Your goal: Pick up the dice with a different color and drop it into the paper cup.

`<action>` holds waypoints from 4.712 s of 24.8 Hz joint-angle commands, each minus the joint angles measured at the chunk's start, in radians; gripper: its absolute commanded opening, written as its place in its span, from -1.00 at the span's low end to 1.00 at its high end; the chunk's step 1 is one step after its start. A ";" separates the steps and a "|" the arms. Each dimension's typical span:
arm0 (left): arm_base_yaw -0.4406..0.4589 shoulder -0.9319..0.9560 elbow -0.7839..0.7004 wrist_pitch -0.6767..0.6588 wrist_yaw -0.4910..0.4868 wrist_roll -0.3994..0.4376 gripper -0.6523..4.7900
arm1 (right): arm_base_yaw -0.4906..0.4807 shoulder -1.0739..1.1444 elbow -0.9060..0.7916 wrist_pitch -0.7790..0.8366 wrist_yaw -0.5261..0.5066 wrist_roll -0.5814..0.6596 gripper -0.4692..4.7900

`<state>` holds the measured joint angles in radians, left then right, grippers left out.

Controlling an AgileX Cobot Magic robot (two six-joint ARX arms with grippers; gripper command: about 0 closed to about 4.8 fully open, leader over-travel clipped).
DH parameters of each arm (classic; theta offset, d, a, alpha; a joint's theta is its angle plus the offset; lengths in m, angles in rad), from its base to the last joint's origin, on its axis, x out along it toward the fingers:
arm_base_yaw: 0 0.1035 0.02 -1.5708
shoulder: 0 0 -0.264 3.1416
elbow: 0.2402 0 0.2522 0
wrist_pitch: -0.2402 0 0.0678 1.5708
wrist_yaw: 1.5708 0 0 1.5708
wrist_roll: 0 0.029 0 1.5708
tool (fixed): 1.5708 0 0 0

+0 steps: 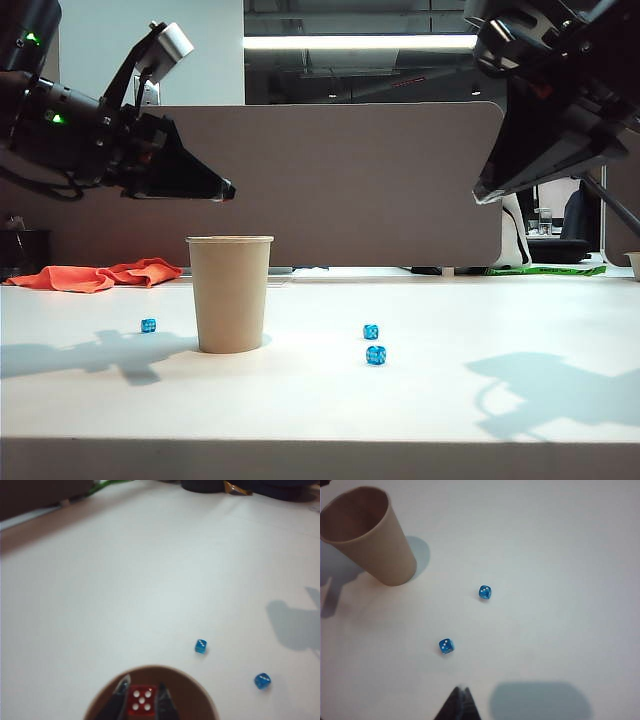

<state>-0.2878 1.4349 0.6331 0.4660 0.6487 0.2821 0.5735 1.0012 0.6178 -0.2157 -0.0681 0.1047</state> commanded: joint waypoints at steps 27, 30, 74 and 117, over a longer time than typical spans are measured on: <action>-0.003 -0.004 0.007 0.022 -0.047 -0.183 -0.29 | 0.001 -0.003 0.002 0.010 -0.002 0.000 -0.83; -0.003 -0.004 0.007 0.022 -0.047 -0.185 -0.29 | 0.001 -0.003 0.002 0.010 -0.002 0.000 -0.83; 0.278 -0.885 -0.156 -0.465 -0.320 -0.134 -0.78 | -0.370 -0.892 -0.449 0.228 0.070 -0.079 -0.83; 0.235 -1.430 -0.312 -0.857 -0.497 -0.212 -0.78 | -0.488 -1.003 -0.612 0.326 0.088 -0.086 -0.83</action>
<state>-0.0532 0.0048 0.3309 -0.4232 0.1551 0.0738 0.0860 -0.0013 0.0074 0.0929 0.0254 0.0181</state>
